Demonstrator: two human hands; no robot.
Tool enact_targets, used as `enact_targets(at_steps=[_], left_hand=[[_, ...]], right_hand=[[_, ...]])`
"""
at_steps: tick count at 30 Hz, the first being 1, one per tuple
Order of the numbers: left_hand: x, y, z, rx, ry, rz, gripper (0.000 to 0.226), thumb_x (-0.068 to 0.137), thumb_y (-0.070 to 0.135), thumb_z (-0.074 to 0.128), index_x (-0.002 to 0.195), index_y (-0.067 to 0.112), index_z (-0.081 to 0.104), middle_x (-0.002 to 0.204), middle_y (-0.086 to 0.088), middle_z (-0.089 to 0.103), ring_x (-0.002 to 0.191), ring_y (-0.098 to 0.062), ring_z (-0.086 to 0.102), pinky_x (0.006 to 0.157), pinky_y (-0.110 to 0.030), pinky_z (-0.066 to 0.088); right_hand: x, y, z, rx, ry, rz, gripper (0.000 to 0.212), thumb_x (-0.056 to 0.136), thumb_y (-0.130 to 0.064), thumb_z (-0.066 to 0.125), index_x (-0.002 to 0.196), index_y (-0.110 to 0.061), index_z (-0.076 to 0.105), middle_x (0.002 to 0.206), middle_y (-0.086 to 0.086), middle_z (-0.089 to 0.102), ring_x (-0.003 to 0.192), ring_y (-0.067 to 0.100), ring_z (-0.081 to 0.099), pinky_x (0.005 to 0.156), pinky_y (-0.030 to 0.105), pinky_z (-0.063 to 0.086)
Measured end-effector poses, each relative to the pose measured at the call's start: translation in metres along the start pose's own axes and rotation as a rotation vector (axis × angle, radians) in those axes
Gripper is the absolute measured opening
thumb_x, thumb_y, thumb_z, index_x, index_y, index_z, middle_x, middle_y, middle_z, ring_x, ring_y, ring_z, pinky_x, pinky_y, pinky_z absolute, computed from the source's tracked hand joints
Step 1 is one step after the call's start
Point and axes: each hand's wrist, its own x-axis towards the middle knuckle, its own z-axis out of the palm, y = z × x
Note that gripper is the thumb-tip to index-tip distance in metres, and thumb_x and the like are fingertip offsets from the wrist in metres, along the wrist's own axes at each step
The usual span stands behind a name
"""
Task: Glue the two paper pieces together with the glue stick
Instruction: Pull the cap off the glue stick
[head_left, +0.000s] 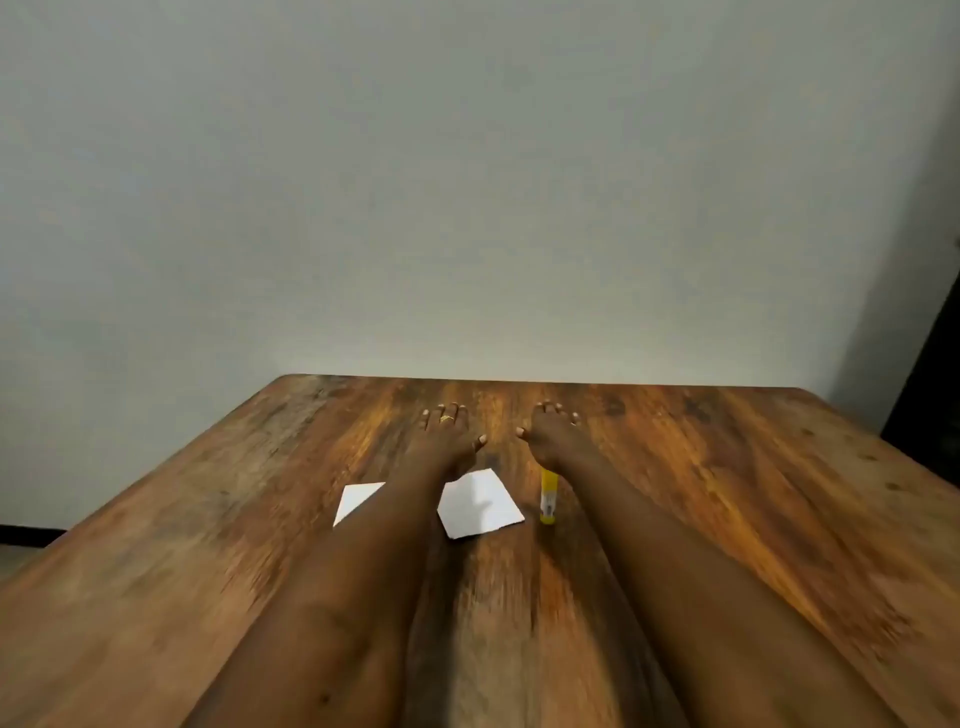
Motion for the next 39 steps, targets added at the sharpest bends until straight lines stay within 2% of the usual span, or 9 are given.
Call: enact_targets(at_steps=[2, 5, 15, 20, 23, 28, 35, 37, 39], left_hand=[[-0.005, 0.004, 0.007, -0.009, -0.040, 0.029, 0.065, 0.102, 0.042, 0.022, 0.151, 0.003, 0.007, 0.161, -0.013, 0.008, 0.149, -0.030, 0.004, 0.120, -0.044, 0.003], [-0.011, 0.015, 0.022, -0.038, -0.109, 0.077, 0.063, 0.102, 0.039, 0.023, 0.151, 0.003, 0.007, 0.161, -0.012, 0.006, 0.150, -0.030, 0.003, 0.120, -0.044, 0.002], [0.004, 0.036, 0.042, -0.155, -0.193, 0.134, 0.061, 0.103, 0.038, 0.022, 0.152, 0.004, 0.006, 0.161, -0.013, 0.006, 0.150, -0.029, 0.003, 0.120, -0.042, 0.000], [0.008, 0.045, 0.036, -0.383, -0.176, 0.108, 0.056, 0.103, 0.036, 0.027, 0.151, 0.009, 0.019, 0.157, -0.013, 0.024, 0.145, -0.031, 0.024, 0.117, -0.040, 0.019], [0.012, 0.050, 0.029, -0.565, -0.115, 0.083, 0.042, 0.102, 0.023, 0.034, 0.139, 0.007, 0.045, 0.143, -0.013, 0.049, 0.128, -0.028, 0.048, 0.095, -0.030, 0.037], [0.013, 0.055, 0.025, -0.729, -0.114, 0.083, 0.035, 0.091, 0.006, 0.048, 0.123, 0.004, 0.063, 0.123, -0.013, 0.065, 0.091, -0.016, 0.053, 0.060, -0.016, 0.034], [0.016, 0.056, 0.033, -0.788, -0.055, 0.059, 0.039, 0.086, 0.021, 0.066, 0.121, 0.004, 0.064, 0.115, -0.014, 0.069, 0.099, -0.028, 0.065, 0.066, -0.018, 0.040], [0.024, 0.054, 0.035, -0.776, -0.017, 0.044, 0.041, 0.085, 0.022, 0.068, 0.122, 0.004, 0.064, 0.117, -0.014, 0.069, 0.101, -0.027, 0.065, 0.076, -0.025, 0.044], [0.024, 0.052, 0.035, -0.774, 0.044, 0.036, 0.040, 0.086, 0.021, 0.067, 0.122, 0.004, 0.064, 0.117, -0.014, 0.069, 0.100, -0.026, 0.066, 0.071, -0.018, 0.042]], right_hand=[[-0.003, 0.006, 0.001, 0.017, 0.009, 0.006, 0.039, 0.098, -0.031, 0.044, 0.113, 0.001, 0.059, 0.125, 0.022, 0.057, 0.117, 0.033, 0.055, 0.095, 0.037, 0.043], [-0.007, 0.016, 0.003, 0.024, 0.000, 0.003, 0.032, 0.095, -0.028, 0.051, 0.098, 0.002, 0.064, 0.102, 0.019, 0.066, 0.085, 0.026, 0.062, 0.069, 0.030, 0.041], [0.005, 0.020, 0.007, -0.114, -0.071, -0.068, 0.023, 0.091, -0.011, 0.058, 0.109, 0.000, 0.065, 0.111, 0.017, 0.067, 0.097, 0.027, 0.065, 0.081, 0.032, 0.052], [0.018, 0.025, 0.005, -0.127, -0.064, -0.065, 0.020, 0.092, -0.004, 0.053, 0.105, 0.003, 0.066, 0.108, 0.019, 0.067, 0.095, 0.028, 0.065, 0.085, 0.037, 0.056], [0.024, 0.027, -0.001, -0.072, -0.032, -0.060, 0.022, 0.092, -0.003, 0.053, 0.107, 0.003, 0.067, 0.109, 0.019, 0.067, 0.096, 0.028, 0.065, 0.080, 0.034, 0.053], [0.034, 0.027, -0.014, 0.001, -0.018, -0.055, 0.022, 0.089, -0.002, 0.053, 0.104, 0.003, 0.069, 0.107, 0.020, 0.069, 0.096, 0.031, 0.066, 0.082, 0.039, 0.054], [0.046, 0.025, -0.021, 0.137, -0.068, -0.041, 0.022, 0.088, -0.005, 0.054, 0.100, 0.003, 0.071, 0.100, 0.020, 0.072, 0.088, 0.031, 0.070, 0.072, 0.035, 0.055], [0.055, 0.025, -0.020, 0.172, -0.096, -0.025, 0.026, 0.091, -0.015, 0.054, 0.099, 0.004, 0.070, 0.098, 0.018, 0.072, 0.084, 0.029, 0.071, 0.073, 0.034, 0.056], [0.054, 0.025, -0.018, 0.209, -0.119, 0.015, 0.033, 0.094, -0.026, 0.053, 0.095, 0.004, 0.067, 0.089, 0.016, 0.070, 0.069, 0.024, 0.069, 0.069, 0.032, 0.056]])
